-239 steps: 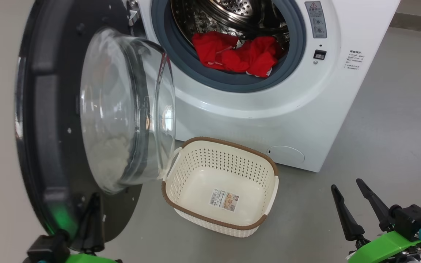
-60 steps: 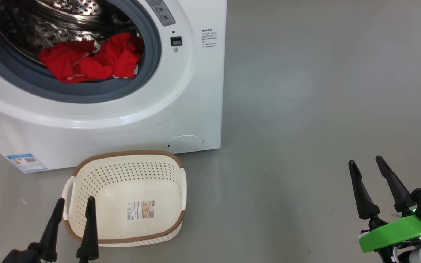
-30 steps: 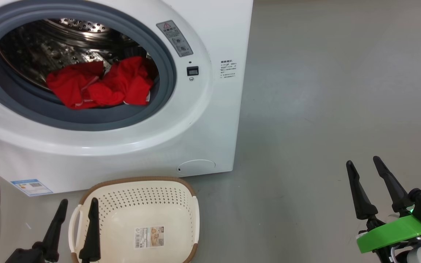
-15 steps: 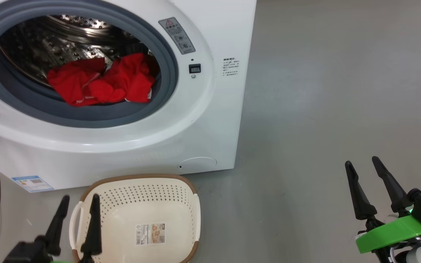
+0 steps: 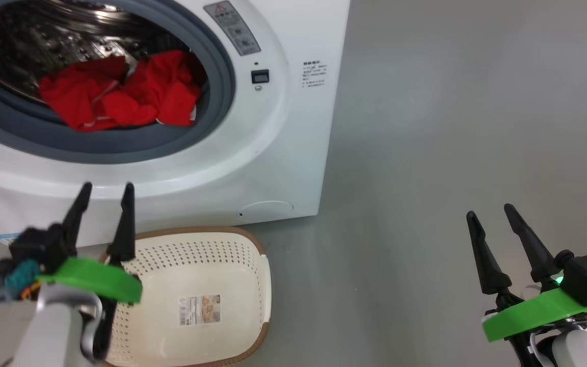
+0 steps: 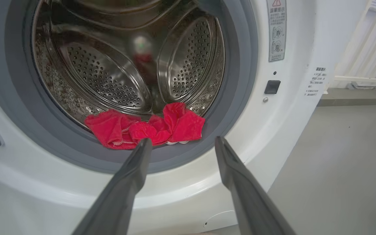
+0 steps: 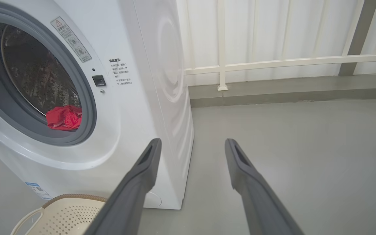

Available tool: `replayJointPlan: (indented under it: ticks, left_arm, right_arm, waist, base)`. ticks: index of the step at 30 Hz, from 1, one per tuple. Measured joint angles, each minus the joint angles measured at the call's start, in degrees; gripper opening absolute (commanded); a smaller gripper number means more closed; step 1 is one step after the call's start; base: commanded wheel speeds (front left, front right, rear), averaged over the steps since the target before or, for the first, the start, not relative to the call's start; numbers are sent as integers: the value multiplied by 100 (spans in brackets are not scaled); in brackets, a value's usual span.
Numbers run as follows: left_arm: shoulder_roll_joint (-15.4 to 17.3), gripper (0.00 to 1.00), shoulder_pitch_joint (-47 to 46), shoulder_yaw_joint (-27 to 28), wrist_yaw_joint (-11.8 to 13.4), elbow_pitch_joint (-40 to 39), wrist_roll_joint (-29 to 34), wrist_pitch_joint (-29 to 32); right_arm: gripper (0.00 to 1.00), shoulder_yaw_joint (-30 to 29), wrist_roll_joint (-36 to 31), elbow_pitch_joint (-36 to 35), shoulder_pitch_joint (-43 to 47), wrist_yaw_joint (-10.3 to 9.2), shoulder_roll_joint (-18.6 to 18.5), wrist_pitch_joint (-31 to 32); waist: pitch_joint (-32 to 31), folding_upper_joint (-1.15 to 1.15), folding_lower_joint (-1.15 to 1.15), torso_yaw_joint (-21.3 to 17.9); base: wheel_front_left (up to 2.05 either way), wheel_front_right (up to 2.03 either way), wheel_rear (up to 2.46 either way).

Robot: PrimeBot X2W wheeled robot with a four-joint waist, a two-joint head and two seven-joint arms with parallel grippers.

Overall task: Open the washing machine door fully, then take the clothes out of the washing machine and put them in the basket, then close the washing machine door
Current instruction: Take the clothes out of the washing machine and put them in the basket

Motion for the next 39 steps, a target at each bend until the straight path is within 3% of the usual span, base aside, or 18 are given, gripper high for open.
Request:
replayJointPlan:
  ticks: [8,15,28,39]
  left_arm:
    - [337,100,-1616,-630,0,1540,-369,89]
    - [664,100,-2770,-1251,0,2339,-962,379]
    - [1223,100,-4040,-2527,-1,3042,-1902,810]
    - [1451,100,-4594,-3442,-1,3277,-2488,605]
  right_arm:
    - [100,134,0,-9,-204,0,93,0]
    - [100,230,-8,-42,-487,0,158,0]
    - [100,464,-8,-90,-1056,0,313,0]
    - [100,514,-8,-90,-1235,0,441,0]
  waist:
    - [413,0,0,-172]
    - [859,0,0,-317]
    - [1695,0,0,-634]
    - [2107,0,0,-863]
  base:
    - [0,0,0]
    - [0,0,0]
    - [0,0,0]
    - [0,0,0]
